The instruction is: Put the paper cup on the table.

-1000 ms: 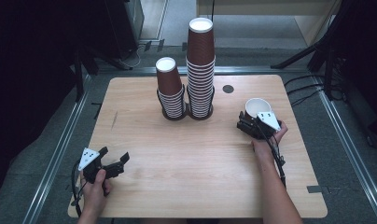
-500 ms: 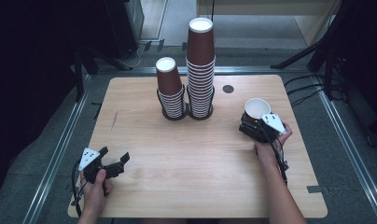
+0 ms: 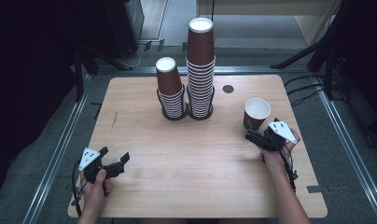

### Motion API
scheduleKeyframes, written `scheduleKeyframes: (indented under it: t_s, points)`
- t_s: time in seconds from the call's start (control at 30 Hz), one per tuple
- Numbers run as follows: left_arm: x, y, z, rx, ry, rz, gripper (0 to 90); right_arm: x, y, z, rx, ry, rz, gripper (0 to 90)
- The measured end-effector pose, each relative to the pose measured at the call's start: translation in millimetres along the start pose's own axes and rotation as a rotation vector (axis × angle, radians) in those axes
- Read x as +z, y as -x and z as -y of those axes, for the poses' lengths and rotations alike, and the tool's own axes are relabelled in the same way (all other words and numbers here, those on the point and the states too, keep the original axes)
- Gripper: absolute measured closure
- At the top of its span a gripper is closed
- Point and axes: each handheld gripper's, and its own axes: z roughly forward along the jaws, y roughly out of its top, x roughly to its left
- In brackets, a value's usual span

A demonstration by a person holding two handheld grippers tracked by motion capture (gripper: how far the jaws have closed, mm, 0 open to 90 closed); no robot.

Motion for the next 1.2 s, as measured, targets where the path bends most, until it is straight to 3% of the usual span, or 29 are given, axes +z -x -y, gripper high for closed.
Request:
scheduleKeyframes:
  t_s: [0.47, 1.2]
  points:
    - [0.1, 0.5, 0.1, 0.002, 0.0, -0.002, 2.3, -32.8, 19.7, 0.9, -0.012, 0.024, 0.023, 0.0]
    - [0.4, 1.5, 0.3, 0.008, -0.004, -0.009, 2.3, -75.5, 50.9, 20.6, -0.008, 0.004, 0.073, 0.0]
